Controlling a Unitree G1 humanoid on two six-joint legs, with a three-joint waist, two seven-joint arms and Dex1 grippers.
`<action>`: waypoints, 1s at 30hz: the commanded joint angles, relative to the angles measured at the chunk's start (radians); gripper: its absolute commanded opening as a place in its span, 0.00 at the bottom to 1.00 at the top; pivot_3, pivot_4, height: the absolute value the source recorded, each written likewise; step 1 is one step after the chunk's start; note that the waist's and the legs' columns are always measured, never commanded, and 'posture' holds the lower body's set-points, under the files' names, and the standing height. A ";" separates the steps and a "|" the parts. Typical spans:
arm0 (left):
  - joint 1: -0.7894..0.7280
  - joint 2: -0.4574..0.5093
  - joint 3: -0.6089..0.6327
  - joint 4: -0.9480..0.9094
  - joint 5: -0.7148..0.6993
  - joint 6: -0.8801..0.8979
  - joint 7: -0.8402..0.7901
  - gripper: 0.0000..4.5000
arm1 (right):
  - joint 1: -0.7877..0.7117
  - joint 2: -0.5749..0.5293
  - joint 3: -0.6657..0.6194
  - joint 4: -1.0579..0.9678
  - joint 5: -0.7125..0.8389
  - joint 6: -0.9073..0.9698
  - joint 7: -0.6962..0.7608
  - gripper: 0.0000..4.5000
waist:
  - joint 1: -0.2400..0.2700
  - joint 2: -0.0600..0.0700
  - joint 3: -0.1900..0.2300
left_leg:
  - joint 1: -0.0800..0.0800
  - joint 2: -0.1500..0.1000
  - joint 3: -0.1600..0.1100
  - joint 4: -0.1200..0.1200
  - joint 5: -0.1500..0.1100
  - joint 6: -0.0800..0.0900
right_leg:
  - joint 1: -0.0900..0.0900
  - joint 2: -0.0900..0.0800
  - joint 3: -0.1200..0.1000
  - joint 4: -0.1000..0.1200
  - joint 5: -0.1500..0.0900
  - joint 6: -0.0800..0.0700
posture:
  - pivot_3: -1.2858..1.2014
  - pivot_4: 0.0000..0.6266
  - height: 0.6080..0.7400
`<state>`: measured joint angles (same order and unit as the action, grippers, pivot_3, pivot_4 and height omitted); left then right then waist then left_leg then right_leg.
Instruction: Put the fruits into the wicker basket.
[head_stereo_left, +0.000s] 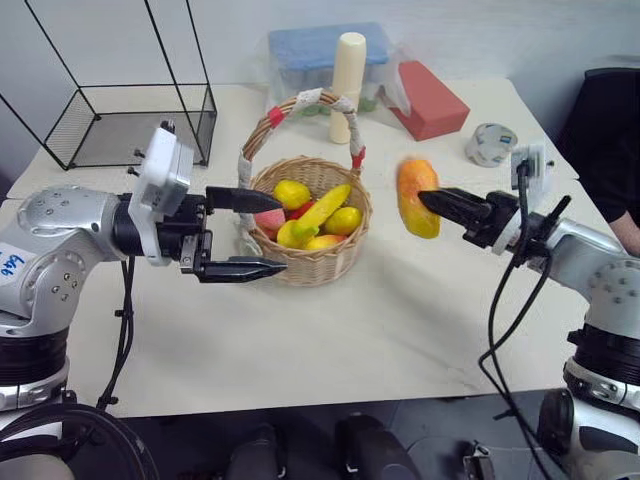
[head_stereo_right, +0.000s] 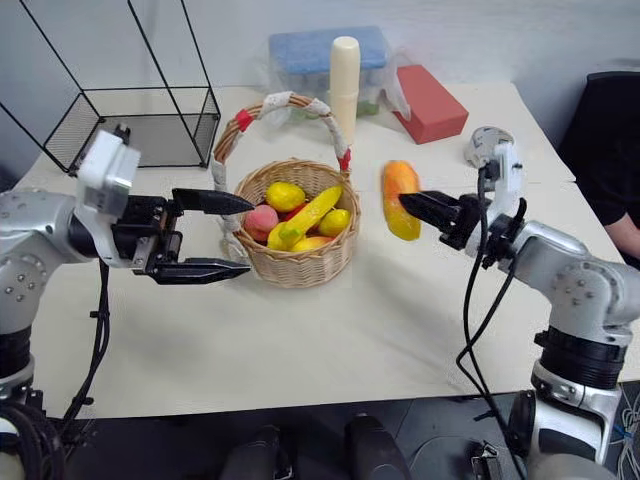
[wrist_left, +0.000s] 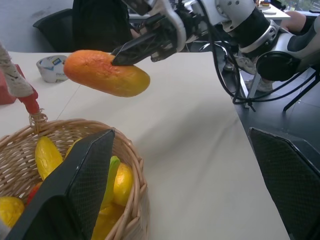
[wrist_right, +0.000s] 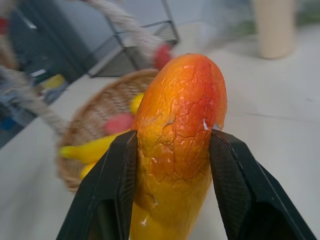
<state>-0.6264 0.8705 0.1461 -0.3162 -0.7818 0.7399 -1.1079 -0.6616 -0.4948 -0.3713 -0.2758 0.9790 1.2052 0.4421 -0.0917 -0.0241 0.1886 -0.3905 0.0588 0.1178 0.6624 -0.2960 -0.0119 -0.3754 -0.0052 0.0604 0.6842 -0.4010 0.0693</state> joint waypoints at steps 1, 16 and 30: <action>-0.014 0.001 0.005 -0.010 -0.001 -0.023 -0.006 1.00 | -0.076 0.074 0.073 -0.040 0.015 0.010 -0.099 0.39 | 0.002 0.000 0.000 | 0.000 0.000 0.000 0.000 0.000 0.000 | 0.000 0.000 0.000 0.001 0.000 0.000 | 0.52 0.24 1.00; 0.010 0.003 0.026 -0.033 -0.009 -0.025 0.022 1.00 | -0.153 0.065 0.188 -0.080 -0.118 -0.022 -0.131 1.00 | 0.012 0.000 0.000 | -0.005 -0.002 -0.002 0.002 -0.002 0.003 | -0.003 -0.004 -0.002 0.000 0.000 0.000 | 0.52 0.24 1.00; -0.017 -0.021 -0.003 -0.016 0.013 -0.055 0.039 1.00 | -0.285 0.145 0.404 0.319 -0.543 -0.513 -0.082 1.00 | -0.006 0.000 0.000 | -0.003 -0.002 -0.001 0.001 0.000 0.001 | -0.004 -0.002 -0.001 0.001 0.000 0.000 | 0.52 0.24 1.00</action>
<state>-0.6237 0.8434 0.1360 -0.3105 -0.7730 0.7056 -1.0673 -0.9184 -0.3604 0.0302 0.0157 0.4694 0.7615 0.3400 -0.0975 -0.0240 0.1887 -0.3931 0.0571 0.1170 0.6632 -0.2962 -0.0109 -0.3789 -0.0074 0.0593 0.6857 -0.4011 0.0690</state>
